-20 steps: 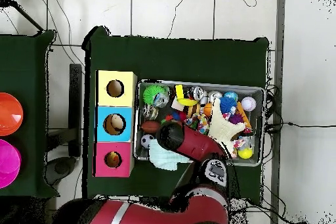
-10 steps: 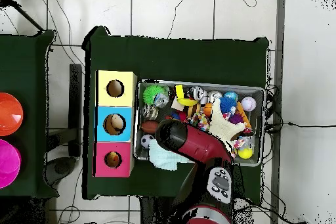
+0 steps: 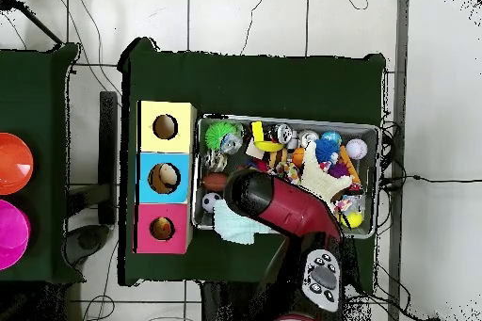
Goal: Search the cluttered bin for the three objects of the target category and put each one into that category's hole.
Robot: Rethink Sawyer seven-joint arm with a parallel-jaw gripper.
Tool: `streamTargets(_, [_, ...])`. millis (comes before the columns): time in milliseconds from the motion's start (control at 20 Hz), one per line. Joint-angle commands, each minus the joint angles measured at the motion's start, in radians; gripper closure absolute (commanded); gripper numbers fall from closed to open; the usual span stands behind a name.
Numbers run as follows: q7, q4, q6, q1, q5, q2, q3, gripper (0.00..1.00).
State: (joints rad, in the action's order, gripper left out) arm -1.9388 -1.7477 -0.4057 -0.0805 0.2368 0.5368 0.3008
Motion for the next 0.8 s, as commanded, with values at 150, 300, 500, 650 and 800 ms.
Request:
streamTargets(150, [-0.188,-0.037,-0.097,0.008,0.022,0.035,-0.022,1.0])
streamTargets(300, [-0.186,-0.042,-0.098,0.006,0.024,0.045,-0.027,1.0])
streamTargets(500, [-0.182,-0.046,-0.113,0.004,0.025,0.066,-0.029,1.0])
streamTargets(650, [-0.187,-0.055,-0.128,0.01,0.028,0.083,-0.03,1.0])
streamTargets(800, [-0.197,-0.067,-0.125,0.016,0.033,0.092,-0.033,1.0])
